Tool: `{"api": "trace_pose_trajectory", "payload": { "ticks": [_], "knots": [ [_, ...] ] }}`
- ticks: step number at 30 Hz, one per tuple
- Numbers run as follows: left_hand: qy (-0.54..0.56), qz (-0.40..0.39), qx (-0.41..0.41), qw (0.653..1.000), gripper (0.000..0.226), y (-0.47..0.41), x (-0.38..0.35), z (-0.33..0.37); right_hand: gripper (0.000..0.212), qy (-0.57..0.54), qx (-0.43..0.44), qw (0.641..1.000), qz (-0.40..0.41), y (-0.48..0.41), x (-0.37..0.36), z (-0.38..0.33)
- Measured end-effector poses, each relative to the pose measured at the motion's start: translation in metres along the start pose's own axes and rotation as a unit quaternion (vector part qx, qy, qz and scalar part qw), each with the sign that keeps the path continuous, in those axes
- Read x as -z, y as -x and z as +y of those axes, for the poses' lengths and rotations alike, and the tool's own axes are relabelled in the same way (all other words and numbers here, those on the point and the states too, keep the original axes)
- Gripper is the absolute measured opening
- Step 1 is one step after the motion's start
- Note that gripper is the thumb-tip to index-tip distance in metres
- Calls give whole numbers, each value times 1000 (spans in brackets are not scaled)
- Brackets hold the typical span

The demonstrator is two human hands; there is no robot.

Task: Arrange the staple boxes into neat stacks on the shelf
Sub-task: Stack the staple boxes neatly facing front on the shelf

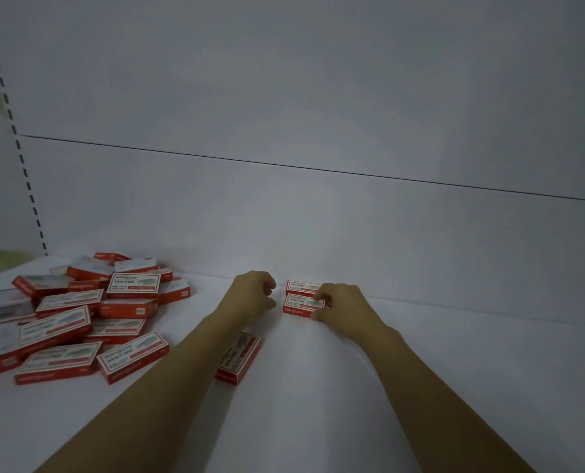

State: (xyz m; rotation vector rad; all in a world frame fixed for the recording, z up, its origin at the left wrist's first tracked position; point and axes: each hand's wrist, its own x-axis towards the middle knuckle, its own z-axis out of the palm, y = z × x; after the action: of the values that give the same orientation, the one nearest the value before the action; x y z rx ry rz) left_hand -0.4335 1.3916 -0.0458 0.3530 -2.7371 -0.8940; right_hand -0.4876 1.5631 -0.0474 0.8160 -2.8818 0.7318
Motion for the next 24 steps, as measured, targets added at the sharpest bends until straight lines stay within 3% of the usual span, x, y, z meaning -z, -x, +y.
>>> {"api": "trace_pose_trajectory", "payload": {
  "ticks": [13,24],
  "knots": [
    [-34,8,7,999,35,-4,5,-7,34,60,13,998,-5,-16,-2,-3],
    [-152,40,37,987,34,31,51,-27,42,118,61,990,-52,-8,12,-30]
  ]
}}
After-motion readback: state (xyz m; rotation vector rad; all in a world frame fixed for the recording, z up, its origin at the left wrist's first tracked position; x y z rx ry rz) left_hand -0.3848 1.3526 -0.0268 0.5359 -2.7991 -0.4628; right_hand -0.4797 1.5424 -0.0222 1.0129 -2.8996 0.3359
